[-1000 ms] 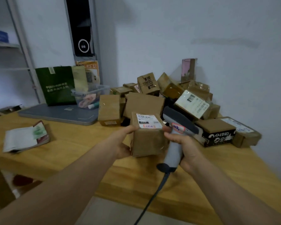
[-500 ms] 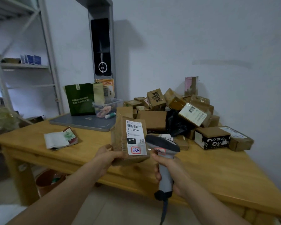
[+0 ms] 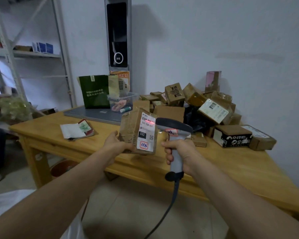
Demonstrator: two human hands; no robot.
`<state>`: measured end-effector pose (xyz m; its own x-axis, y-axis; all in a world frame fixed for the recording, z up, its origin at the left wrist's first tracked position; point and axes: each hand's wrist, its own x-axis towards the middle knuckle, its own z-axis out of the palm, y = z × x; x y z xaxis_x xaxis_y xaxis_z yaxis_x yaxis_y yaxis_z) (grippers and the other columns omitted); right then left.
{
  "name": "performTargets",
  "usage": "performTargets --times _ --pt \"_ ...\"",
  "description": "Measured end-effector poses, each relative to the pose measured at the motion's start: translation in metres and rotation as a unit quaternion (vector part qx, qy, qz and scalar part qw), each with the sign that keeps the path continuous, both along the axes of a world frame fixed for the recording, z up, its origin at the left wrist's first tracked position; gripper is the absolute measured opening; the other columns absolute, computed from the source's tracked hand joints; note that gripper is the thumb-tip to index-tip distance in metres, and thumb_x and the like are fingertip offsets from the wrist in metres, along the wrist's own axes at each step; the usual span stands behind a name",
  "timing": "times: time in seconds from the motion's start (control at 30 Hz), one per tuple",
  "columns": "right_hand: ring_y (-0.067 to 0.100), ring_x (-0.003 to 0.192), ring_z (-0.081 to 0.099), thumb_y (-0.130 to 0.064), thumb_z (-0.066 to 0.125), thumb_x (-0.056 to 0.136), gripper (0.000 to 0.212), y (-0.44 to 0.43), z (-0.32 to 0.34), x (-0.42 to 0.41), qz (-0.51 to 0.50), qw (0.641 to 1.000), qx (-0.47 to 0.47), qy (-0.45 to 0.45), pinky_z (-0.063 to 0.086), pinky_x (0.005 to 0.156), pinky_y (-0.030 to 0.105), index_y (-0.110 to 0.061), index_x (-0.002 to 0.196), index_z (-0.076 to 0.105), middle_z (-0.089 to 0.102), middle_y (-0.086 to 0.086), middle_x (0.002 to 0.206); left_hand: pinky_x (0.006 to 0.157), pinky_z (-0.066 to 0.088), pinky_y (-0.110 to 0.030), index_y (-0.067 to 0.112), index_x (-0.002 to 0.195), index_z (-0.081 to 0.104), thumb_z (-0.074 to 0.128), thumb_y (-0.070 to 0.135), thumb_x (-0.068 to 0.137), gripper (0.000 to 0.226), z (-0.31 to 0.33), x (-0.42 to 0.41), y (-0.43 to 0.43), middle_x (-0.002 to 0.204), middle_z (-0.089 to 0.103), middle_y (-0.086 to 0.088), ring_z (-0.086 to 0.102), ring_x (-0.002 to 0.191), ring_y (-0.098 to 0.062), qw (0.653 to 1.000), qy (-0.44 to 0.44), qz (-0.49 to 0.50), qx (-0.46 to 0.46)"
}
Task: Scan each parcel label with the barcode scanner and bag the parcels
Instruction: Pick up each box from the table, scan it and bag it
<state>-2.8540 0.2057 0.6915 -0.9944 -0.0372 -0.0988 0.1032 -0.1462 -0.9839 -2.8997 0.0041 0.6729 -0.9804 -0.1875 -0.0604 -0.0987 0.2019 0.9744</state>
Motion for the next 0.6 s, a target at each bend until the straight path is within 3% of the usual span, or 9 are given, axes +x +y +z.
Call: performTargets --times 0.4,0.53,0.6 --pt "0.015 0.040 0.042 -0.003 0.070 0.078 0.015 -0.009 0.003 -0.007 0.010 1.000 -0.014 -0.006 0.041 0.044 0.025 -0.006 0.073 0.057 0.051 0.004 0.051 0.094 0.044 -0.037 0.014 0.152 0.017 0.082 -0.001 0.064 0.111 -0.001 -0.006 -0.016 0.138 0.050 -0.012 0.054 0.119 -0.027 1.000 0.001 0.014 -0.007" --pt "0.015 0.039 0.042 -0.004 0.071 0.078 0.015 -0.014 0.005 -0.008 0.013 1.000 -0.010 -0.010 0.041 0.045 0.025 -0.006 0.074 0.057 0.052 0.004 0.050 0.084 0.043 -0.031 0.014 0.152 0.018 0.080 -0.001 0.068 0.106 0.000 -0.005 -0.017 0.139 0.048 -0.012 0.053 0.118 -0.027 1.000 0.006 0.013 -0.012" --pt "0.014 0.039 0.043 -0.005 0.070 0.079 0.014 -0.016 0.005 -0.008 0.013 1.000 -0.012 -0.012 0.041 0.044 0.025 -0.006 0.076 0.057 0.052 0.003 0.050 0.091 0.045 -0.035 0.014 0.152 0.018 0.081 0.000 0.066 0.108 0.000 -0.005 -0.019 0.139 0.048 -0.012 0.053 0.119 -0.028 1.000 0.005 0.016 -0.012"
